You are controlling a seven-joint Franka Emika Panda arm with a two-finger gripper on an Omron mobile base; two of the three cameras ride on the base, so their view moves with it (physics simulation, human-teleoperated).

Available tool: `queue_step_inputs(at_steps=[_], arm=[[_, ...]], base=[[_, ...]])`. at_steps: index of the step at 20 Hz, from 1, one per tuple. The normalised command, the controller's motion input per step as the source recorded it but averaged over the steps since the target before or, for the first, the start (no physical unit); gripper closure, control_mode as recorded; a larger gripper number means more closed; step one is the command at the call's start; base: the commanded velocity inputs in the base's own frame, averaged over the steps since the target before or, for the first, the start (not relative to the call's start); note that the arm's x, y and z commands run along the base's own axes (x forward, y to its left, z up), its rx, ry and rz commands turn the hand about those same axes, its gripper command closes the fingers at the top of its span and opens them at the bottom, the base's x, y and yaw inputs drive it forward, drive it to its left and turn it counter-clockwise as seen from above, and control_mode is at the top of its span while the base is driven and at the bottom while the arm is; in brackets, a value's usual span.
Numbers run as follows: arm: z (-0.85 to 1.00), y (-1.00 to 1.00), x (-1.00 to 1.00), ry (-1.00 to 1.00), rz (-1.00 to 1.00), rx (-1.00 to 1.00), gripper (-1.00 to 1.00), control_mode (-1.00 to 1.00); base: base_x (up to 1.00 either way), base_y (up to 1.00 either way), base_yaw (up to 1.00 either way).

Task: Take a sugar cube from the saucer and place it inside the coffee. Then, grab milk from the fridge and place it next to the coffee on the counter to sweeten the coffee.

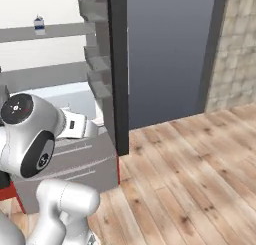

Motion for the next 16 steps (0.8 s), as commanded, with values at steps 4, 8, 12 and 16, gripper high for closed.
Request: queue_step_inputs(at_steps=[4, 8, 12, 16], arm=[[0.0, 0.0, 0.0, 0.0, 0.0, 0.0, -1.0, 1.0], [0.0, 0.0, 0.0, 0.0, 0.0, 0.0, -1.0, 1.0], [0.0, 0.0, 0.0, 0.0, 0.0, 0.0, -1.0, 1.0], [0.0, 0.0, 0.0, 0.0, 0.0, 0.0, -1.0, 1.0]], base=[[-0.27, 0.0, 1.0], [0.06, -0.02, 0.67], [0.48, -0.06, 0.12], [0.73, -0.21, 0.02]])
